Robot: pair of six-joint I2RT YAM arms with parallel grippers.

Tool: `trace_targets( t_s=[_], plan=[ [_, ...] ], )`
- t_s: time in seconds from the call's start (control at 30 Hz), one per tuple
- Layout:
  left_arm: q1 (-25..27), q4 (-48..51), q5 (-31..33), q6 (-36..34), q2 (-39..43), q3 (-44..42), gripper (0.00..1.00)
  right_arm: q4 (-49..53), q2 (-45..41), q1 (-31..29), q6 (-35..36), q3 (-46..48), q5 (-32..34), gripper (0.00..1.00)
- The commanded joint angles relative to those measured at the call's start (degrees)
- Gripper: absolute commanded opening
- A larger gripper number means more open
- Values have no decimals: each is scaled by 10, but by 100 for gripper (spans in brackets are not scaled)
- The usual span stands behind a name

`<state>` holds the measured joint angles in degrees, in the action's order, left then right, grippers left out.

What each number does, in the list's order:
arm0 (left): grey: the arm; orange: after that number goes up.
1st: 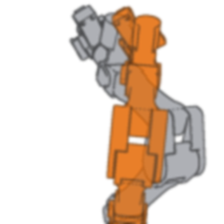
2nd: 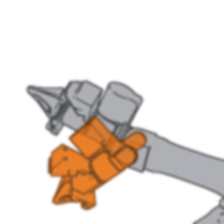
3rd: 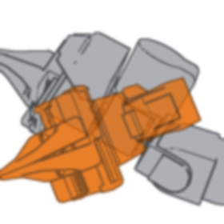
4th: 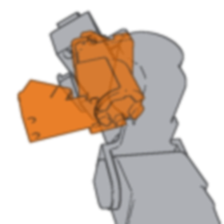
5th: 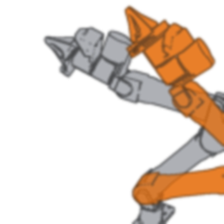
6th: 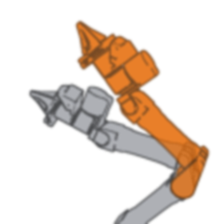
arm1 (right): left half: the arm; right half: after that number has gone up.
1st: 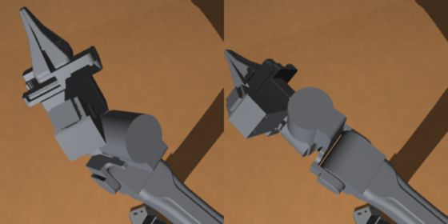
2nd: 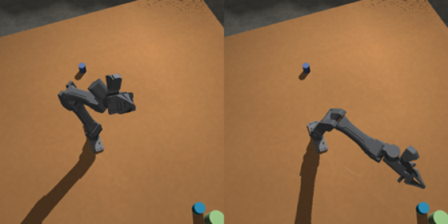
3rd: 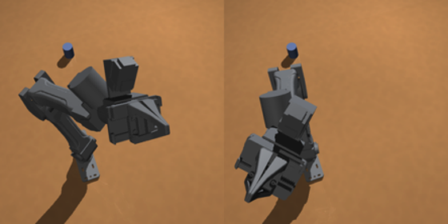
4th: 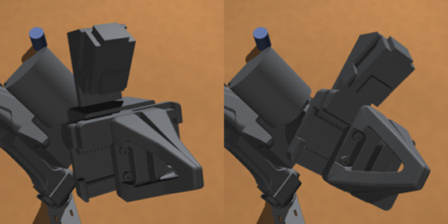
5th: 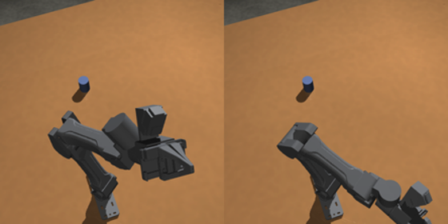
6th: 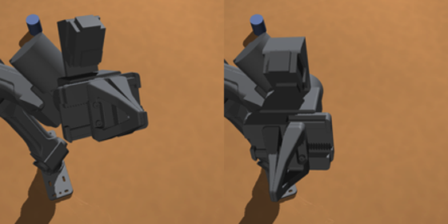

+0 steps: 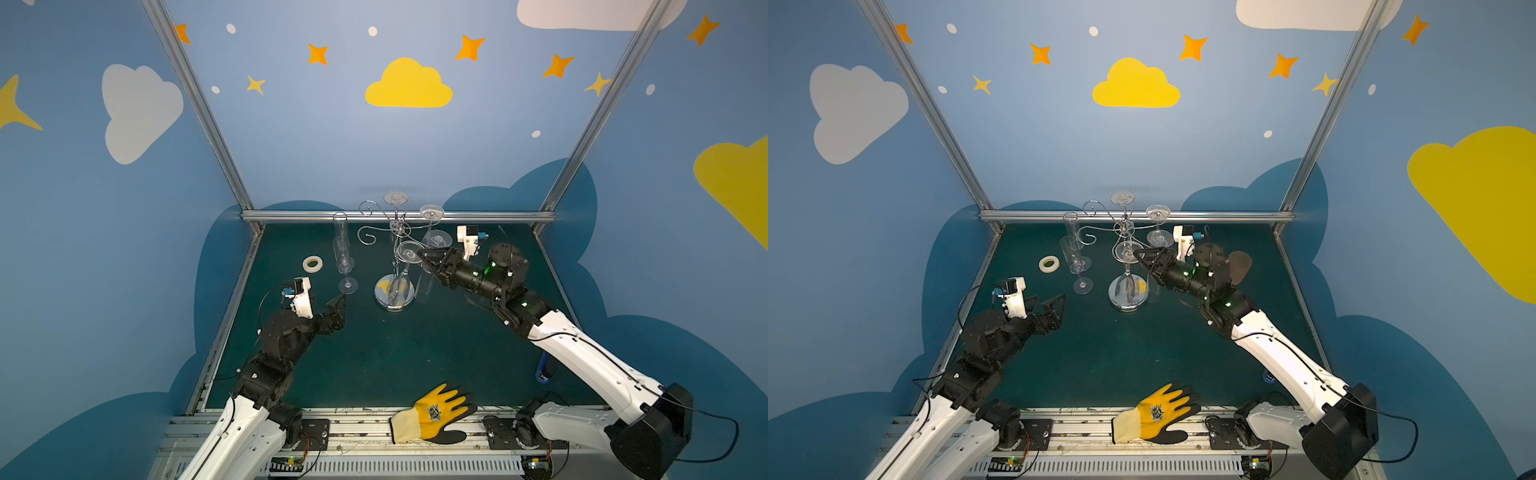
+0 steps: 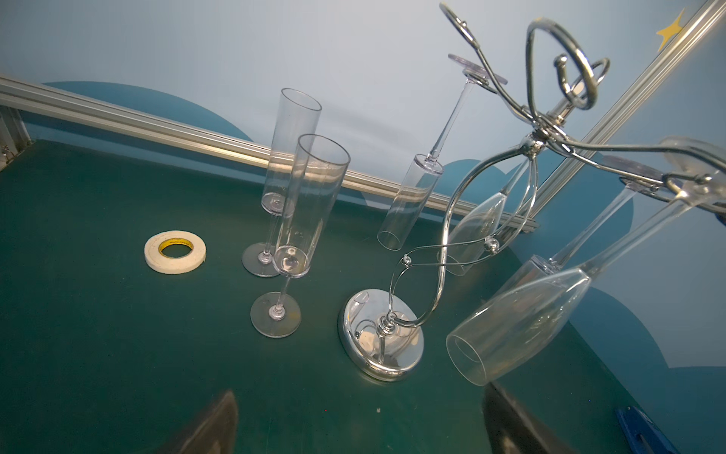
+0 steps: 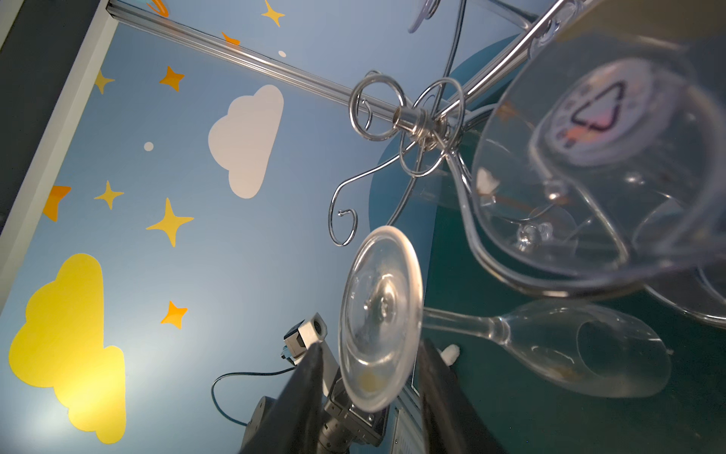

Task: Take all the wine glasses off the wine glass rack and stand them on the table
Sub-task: 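Position the open right gripper around the hanging glass stem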

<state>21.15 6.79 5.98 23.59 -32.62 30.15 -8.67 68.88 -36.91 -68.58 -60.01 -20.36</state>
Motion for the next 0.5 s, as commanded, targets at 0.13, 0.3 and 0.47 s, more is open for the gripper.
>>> trace_targets(
  t_s=[0.13, 0.3, 0.47],
  plan=[
    [1, -13, -8, -2, 7, -6, 96, -44, 7, -3, -24, 19, 5, 33],
    [1, -4, -9, -1, 9, -1, 96, -44, 8, -3, -32, 23, 7, 25],
    [1, -2, -10, 0, 15, 4, 96, -60, 12, -3, -43, 31, 8, 20]
  ],
)
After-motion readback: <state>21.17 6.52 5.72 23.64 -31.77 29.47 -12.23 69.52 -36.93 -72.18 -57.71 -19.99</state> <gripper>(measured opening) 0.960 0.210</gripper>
